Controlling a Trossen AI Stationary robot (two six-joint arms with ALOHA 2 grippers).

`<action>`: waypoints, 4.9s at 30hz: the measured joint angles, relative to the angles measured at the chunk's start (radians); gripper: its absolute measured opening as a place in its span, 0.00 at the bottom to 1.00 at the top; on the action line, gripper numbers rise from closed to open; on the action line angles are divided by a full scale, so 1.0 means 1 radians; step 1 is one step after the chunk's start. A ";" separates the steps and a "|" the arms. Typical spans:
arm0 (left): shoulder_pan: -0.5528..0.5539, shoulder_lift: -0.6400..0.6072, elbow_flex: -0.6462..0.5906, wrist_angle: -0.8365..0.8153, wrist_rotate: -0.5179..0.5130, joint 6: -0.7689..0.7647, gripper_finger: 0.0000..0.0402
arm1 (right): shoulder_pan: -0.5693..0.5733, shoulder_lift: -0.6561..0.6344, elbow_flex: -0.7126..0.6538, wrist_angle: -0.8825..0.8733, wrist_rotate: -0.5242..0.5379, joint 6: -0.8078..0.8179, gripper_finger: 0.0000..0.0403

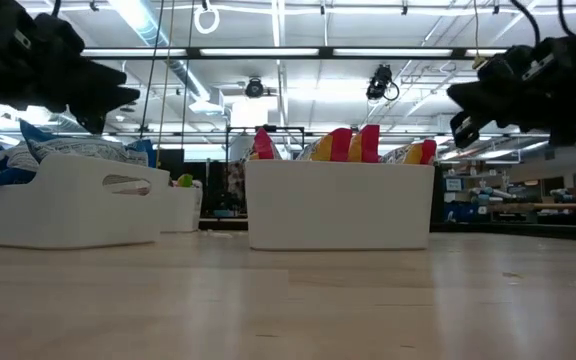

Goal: Sort Maruchan noodles
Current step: Return to Home Position

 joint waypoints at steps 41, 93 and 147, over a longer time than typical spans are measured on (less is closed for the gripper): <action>0.000 0.001 0.000 -0.013 -0.002 0.001 0.41 | 1.041 -0.451 0.000 -0.471 1.125 -0.320 0.07; 0.000 0.015 0.000 -0.001 -0.005 0.001 0.41 | 0.714 -0.963 0.003 -1.235 1.253 -0.394 0.09; 0.000 0.015 0.000 0.001 -0.005 0.000 0.41 | 0.714 -0.963 0.003 -1.236 1.252 -0.394 0.09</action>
